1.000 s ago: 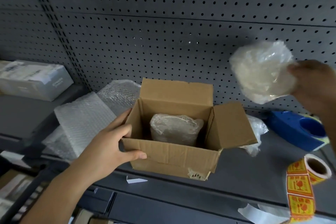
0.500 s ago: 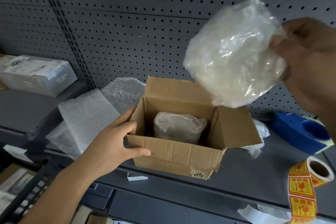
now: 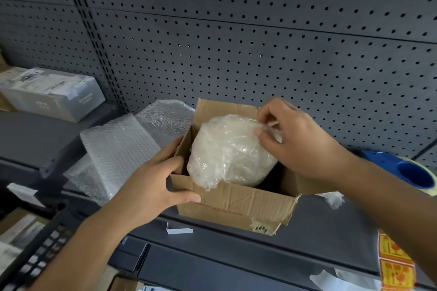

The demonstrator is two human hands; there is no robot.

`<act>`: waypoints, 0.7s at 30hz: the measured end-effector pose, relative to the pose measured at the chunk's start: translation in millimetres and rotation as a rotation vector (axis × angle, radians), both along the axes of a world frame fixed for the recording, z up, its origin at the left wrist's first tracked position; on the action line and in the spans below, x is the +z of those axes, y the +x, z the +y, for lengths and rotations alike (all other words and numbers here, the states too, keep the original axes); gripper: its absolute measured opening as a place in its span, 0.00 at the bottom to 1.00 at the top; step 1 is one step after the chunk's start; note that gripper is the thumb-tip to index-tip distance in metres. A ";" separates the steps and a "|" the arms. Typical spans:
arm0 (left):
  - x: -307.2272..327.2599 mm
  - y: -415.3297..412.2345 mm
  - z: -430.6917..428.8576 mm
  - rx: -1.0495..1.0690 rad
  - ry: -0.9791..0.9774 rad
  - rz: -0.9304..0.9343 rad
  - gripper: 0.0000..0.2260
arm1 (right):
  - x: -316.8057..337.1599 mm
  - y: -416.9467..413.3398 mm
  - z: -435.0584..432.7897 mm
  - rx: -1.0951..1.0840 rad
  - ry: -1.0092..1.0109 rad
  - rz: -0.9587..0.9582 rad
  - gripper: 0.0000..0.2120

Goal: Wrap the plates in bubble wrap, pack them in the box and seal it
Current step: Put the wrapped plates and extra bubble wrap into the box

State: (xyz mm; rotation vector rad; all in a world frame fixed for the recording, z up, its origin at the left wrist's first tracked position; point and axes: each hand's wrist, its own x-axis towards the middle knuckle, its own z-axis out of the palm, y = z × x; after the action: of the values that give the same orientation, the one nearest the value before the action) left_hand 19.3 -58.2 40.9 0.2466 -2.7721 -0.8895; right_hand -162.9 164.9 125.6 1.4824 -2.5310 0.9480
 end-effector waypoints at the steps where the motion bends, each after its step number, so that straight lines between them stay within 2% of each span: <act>1: 1.2 0.1 0.8 0.002 0.000 0.002 0.25 | 0.1 -0.7 2.0 -0.004 0.010 0.014 0.05; 4: 3.5 1.0 2.7 0.005 -0.008 0.023 0.24 | -1.9 -6.1 6.4 -0.024 0.061 0.071 0.06; 12: 6.5 1.3 2.9 0.012 -0.066 0.029 0.28 | 1.5 -15.8 10.1 0.019 0.130 0.128 0.10; 16: 5.3 -0.4 3.4 0.019 -0.051 0.030 0.27 | -11.6 5.3 -1.7 0.123 0.294 0.270 0.12; 18: 4.7 -0.6 2.7 0.022 -0.050 0.027 0.27 | -21.3 10.8 -8.3 0.193 0.352 0.360 0.10; 21: 3.4 -0.1 2.3 0.024 -0.059 0.025 0.27 | -34.5 10.9 -17.8 0.205 0.416 0.376 0.08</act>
State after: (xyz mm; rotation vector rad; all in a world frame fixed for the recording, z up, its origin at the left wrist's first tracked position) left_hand 19.3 -55.9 44.3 0.2564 -2.7609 -0.7985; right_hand -152.1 147.1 91.2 1.8426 -2.4157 0.1207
